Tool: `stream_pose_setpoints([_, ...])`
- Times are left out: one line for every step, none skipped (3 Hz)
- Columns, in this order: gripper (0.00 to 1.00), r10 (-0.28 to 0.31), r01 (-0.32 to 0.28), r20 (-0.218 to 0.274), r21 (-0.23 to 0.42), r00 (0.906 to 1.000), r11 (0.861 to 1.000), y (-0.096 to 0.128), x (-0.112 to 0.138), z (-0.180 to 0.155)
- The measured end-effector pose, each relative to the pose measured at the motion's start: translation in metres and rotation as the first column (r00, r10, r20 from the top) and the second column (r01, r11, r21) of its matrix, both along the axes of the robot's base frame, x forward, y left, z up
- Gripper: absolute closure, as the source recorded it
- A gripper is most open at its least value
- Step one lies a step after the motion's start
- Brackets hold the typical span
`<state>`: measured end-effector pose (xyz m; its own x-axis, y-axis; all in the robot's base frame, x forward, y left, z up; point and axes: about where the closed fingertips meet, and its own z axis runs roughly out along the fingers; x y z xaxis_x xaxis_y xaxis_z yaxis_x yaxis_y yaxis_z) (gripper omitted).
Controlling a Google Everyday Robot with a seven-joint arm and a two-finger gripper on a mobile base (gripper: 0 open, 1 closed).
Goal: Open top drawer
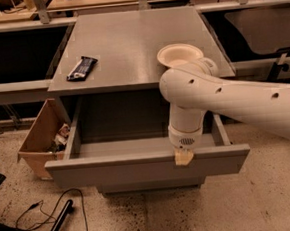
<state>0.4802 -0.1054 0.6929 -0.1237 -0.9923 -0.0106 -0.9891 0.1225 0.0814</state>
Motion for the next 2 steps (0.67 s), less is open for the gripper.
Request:
stream_pose_setpoints([1.00,0.004,-0.004,-0.012,-0.003,0.9999,1.000,-0.003,-0.015,0.002])
stream_pose_setpoints([1.00,0.041,-0.041,-0.022,0.029,0.9989,0.999,-0.003,-0.053,0.012])
